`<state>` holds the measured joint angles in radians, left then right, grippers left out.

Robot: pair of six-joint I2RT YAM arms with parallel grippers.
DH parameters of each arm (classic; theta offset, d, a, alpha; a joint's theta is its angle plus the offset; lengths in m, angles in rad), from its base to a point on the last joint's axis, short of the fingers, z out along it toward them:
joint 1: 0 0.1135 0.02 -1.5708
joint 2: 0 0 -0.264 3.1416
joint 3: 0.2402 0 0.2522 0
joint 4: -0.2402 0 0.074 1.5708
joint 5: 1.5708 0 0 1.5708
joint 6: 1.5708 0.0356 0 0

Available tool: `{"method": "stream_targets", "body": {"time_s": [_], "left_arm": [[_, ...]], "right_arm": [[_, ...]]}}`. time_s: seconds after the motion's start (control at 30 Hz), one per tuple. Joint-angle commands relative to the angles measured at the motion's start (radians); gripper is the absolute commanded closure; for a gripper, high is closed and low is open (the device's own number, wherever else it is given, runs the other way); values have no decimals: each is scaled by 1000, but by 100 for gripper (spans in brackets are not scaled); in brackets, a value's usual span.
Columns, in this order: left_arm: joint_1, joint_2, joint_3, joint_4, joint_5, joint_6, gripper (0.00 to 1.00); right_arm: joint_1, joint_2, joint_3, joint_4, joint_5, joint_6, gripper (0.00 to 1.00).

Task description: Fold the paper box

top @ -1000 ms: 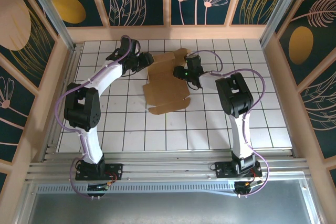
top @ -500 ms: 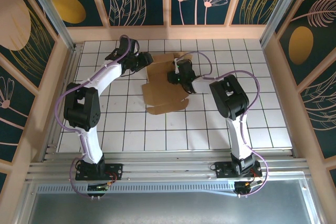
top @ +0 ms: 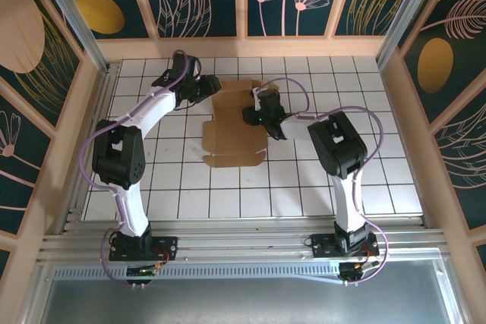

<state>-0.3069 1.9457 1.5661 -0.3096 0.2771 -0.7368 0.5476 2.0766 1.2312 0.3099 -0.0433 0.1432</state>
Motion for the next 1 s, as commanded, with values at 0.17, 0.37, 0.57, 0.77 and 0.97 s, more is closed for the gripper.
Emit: {"method": "stream_targets", "body": {"time_s": [0.17, 0.37, 0.57, 0.77, 0.97], "left_arm": [[-12, 21, 11, -9, 17, 16, 50], [-12, 11, 0, -6, 18, 16, 52], [-12, 8, 0, -8, 22, 10, 51], [-12, 4, 3, -9, 20, 9, 51], [-12, 17, 4, -9, 35, 8, 52]], "right_arm": [[5, -317, -125, 13, -76, -28, 46], [-95, -453, -64, -187, -260, -35, 40], [-259, -362, 164, -463, -334, -134, 31], [-307, -147, 371, -632, -508, -183, 30], [-266, -34, 422, -654, -562, -186, 40]]}}
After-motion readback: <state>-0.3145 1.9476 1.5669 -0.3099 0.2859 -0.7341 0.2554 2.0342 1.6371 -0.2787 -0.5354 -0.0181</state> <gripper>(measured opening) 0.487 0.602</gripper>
